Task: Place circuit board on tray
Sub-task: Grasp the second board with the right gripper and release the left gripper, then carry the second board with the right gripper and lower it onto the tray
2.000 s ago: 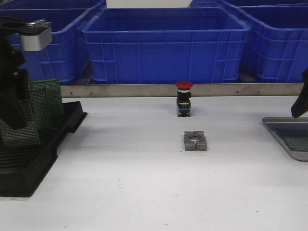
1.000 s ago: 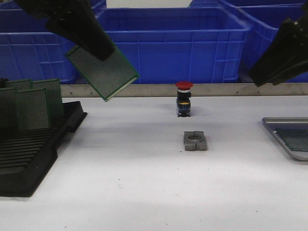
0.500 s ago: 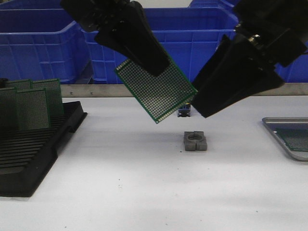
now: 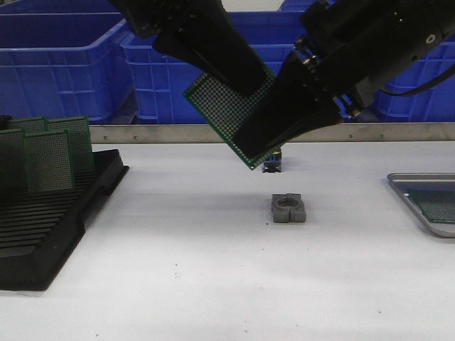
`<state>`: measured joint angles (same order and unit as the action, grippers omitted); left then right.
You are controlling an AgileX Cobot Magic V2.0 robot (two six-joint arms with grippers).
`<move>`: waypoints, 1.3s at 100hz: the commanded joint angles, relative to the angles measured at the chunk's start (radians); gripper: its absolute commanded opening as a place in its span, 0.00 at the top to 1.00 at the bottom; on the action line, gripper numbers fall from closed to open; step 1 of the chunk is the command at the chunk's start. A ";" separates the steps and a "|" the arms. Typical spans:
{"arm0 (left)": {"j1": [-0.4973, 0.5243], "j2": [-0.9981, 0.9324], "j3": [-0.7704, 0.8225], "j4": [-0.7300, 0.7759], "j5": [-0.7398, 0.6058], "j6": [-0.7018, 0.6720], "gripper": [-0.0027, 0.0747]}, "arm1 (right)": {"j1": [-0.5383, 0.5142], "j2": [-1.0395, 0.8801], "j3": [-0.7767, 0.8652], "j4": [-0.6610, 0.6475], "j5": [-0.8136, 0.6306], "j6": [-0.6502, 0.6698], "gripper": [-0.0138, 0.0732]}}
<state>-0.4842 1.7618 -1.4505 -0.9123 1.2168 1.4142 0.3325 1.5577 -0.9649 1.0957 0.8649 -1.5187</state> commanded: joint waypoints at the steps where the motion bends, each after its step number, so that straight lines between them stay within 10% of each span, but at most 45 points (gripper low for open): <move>1: -0.007 -0.044 -0.031 -0.070 0.039 -0.006 0.99 | 0.000 -0.032 -0.028 0.059 0.032 -0.011 0.75; 25: -0.007 -0.044 -0.031 -0.082 0.041 -0.006 0.92 | 0.000 -0.032 -0.028 0.059 0.044 -0.011 0.92; 55: 0.003 -0.044 -0.036 -0.099 0.003 -0.006 0.30 | -0.001 -0.032 -0.028 0.054 0.079 0.064 0.92; 82: 0.117 -0.044 -0.071 -0.086 -0.028 -0.006 0.30 | -0.100 -0.031 -0.028 -0.149 0.088 0.496 0.92; 130: 0.164 -0.044 -0.073 -0.102 -0.019 -0.006 0.30 | -0.369 0.052 0.021 -0.174 -0.231 0.671 0.92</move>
<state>-0.3230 1.7636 -1.4916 -0.9410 1.1900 1.4142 0.0025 1.6273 -0.9292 0.8949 0.6847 -0.8512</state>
